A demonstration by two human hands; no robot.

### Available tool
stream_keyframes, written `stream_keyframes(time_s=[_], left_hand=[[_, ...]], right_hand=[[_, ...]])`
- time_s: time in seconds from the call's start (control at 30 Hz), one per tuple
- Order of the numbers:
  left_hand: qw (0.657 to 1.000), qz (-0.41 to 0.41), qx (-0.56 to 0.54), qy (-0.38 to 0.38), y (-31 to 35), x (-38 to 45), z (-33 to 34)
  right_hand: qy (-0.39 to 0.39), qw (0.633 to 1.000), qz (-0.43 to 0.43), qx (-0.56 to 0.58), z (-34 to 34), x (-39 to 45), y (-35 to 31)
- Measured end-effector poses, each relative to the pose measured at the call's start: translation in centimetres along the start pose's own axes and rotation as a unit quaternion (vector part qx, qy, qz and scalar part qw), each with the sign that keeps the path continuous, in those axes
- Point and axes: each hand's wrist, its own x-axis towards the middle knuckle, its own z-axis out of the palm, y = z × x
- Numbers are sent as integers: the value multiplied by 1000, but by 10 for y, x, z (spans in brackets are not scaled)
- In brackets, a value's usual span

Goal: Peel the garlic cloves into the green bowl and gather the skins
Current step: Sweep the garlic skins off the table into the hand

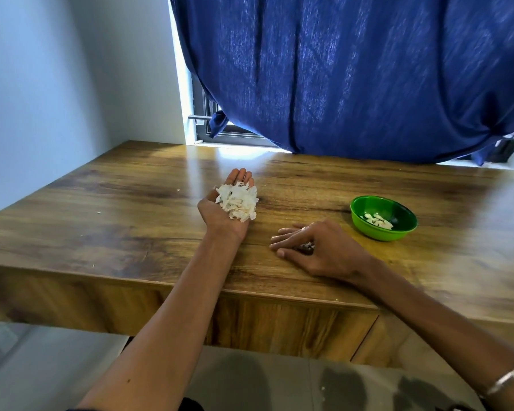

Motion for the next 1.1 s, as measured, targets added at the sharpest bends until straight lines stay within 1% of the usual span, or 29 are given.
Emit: stream_keyframes(time_s=[0.07,0.1,0.17,0.2,0.23,0.33,0.4,0.47,0.63,0.77,0.93,1.0,1.1], left_hand=[[1000,1,1,-1,-4,-1,0],[1000,1,4,-2,-5,-1,1],[1000,-2,10,-2,-9,-2,1],[1000,-6,13,-3,-12,-3,1],[1000,-10,14,-3,-14,-3,1],[1000,-23,8,-2,-19,-2,0],[1000,-25,9,-5,-20,-1,1],[1000,-25,2,-4,-20,0,1],[1000,-26,4,-7,-19,-2,1],[999,-29,11,-10,-19,-3,0],[999,-30,13,-11,-19,1,-1],[999,-33,9,-10,-20,1,-1],[999,-31,11,-11,-19,-1,-1]], right_hand=[[67,997,23,35,-6,-10,5],[123,991,33,46,-7,-15,6],[223,972,69,30,-11,-24,7],[240,966,99,16,-16,-28,7],[228,965,132,1,-21,-31,8],[128,965,228,-19,-31,-41,10],[86,961,264,-9,-29,-42,8],[65,959,276,11,-22,-35,6],[96,962,254,43,-7,-6,-2],[113,955,260,83,-18,-9,-3],[55,954,295,21,-26,-25,-4],[69,954,289,25,-21,-20,-4],[121,958,256,35,-16,-10,-5]])
